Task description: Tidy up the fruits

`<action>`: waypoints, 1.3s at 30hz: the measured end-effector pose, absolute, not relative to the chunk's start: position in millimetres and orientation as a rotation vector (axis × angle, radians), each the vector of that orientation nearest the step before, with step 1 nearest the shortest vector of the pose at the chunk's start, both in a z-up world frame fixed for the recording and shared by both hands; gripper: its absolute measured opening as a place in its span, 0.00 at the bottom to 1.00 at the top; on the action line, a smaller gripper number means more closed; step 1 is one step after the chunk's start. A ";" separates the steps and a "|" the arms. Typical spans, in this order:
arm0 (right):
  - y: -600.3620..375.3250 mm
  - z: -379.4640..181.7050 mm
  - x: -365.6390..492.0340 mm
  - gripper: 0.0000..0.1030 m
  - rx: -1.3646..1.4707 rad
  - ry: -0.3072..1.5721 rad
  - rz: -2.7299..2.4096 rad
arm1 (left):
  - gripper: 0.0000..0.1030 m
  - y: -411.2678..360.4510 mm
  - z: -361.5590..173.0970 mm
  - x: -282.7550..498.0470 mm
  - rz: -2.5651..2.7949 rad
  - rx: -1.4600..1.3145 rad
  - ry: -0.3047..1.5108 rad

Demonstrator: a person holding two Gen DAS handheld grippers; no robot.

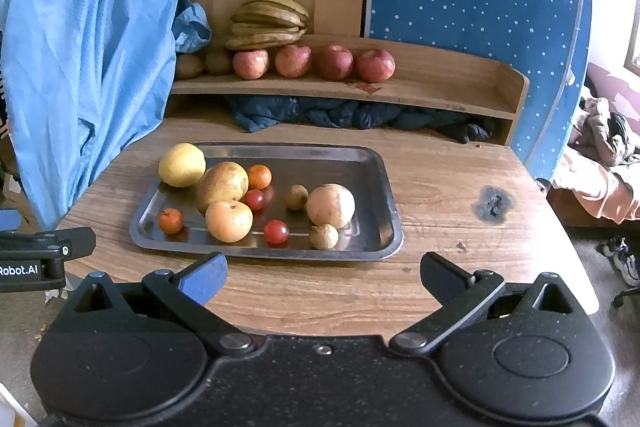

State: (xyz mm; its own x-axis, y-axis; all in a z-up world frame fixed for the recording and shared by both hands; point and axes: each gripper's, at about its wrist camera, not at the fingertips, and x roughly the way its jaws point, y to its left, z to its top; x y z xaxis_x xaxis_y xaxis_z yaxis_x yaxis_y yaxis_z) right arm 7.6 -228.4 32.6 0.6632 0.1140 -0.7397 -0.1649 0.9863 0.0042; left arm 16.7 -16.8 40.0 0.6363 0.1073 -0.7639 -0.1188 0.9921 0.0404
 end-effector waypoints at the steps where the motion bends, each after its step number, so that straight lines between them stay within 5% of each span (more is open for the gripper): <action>1: -228.3 32.1 7.8 0.99 -0.064 0.833 0.155 | 1.00 -16.6 39.4 17.6 0.128 -0.012 0.873; 39: -227.2 24.3 16.7 0.99 -0.064 0.858 0.120 | 1.00 -19.0 30.1 30.7 0.083 -0.010 0.885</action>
